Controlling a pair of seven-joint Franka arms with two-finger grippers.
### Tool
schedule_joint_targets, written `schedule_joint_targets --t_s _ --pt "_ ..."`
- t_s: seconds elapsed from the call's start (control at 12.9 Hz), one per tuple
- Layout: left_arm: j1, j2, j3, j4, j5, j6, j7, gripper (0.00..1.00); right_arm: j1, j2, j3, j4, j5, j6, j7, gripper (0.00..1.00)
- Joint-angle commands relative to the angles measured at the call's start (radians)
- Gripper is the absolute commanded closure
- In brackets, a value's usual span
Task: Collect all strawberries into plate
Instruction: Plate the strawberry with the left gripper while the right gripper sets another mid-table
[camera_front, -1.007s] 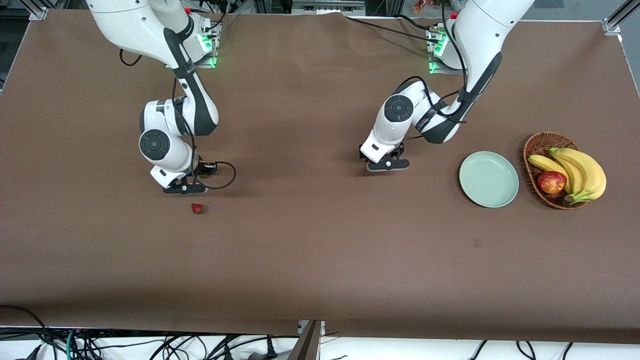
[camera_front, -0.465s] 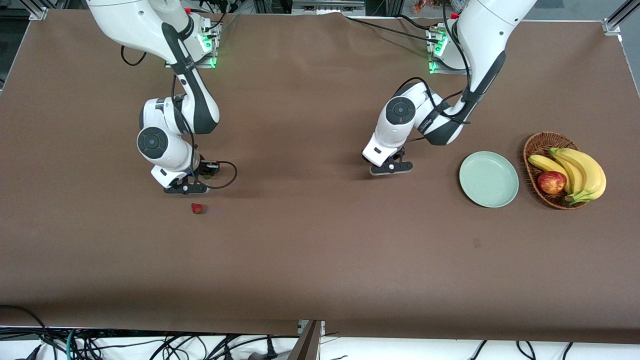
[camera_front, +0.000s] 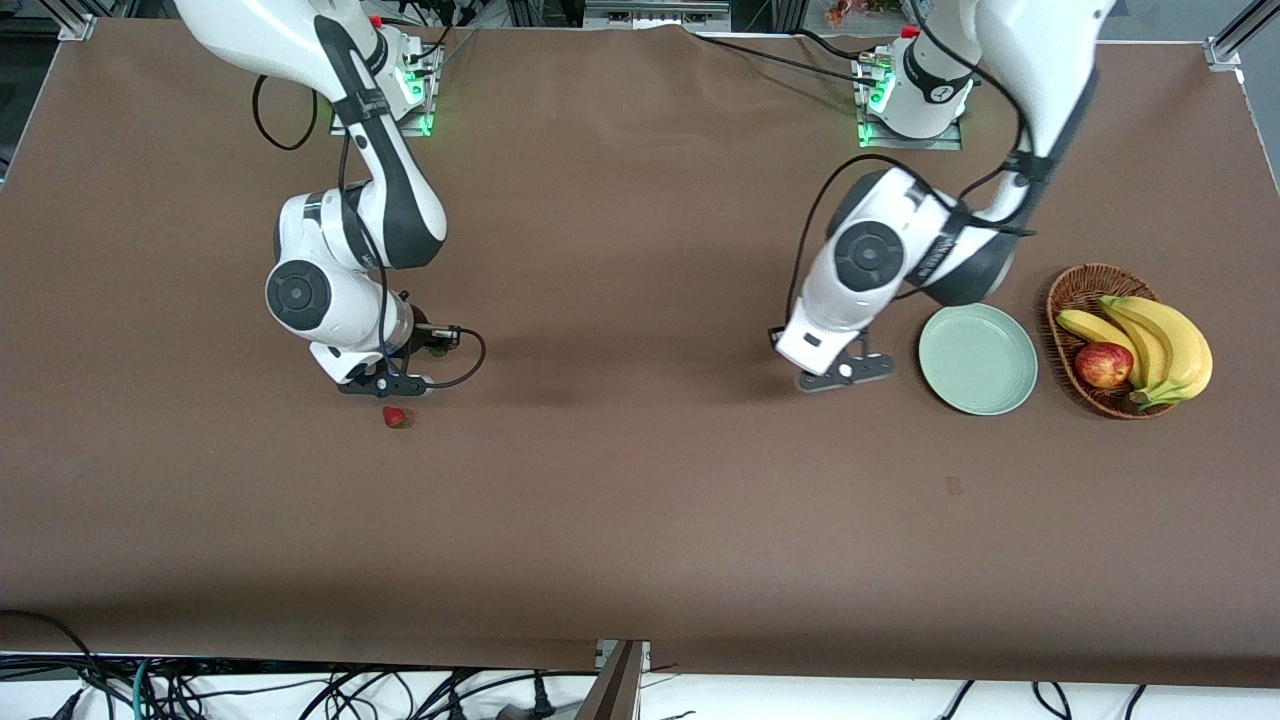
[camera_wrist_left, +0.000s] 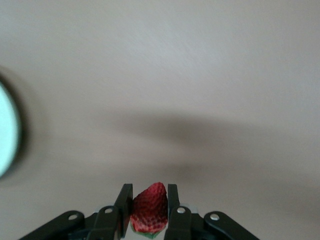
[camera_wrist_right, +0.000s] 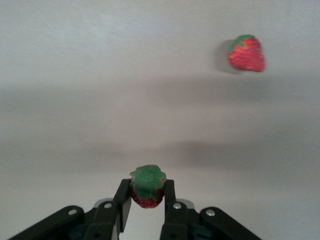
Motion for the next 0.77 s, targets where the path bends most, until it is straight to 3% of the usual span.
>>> schedule_joint_targets --t_s 0.0,0.23,0.39,0.54,0.7 --pt "0.073 -0.067 0.009 0.007 -0.09 -0.072 0.182 0.84 0.074 -0.001 -0.002 0.051 0.015 -0.022 0.132 0.85" --pt "0.07 -0.154 0.211 0.002 -0.199 -0.182 0.522 0.84 0.146 0.051 -0.002 0.181 0.033 -0.082 0.282 0.84" --pt "0.073 -0.173 0.328 -0.024 -0.215 -0.205 0.724 0.84 0.214 0.106 -0.002 0.266 0.13 -0.077 0.417 0.82" --pt "0.08 -0.167 0.419 -0.062 -0.217 -0.169 0.885 0.84 0.298 0.194 -0.002 0.364 0.181 -0.065 0.578 0.82" --pt "0.083 -0.164 0.479 -0.166 -0.217 -0.018 0.982 0.84 0.359 0.318 -0.002 0.519 0.184 -0.016 0.725 0.82"
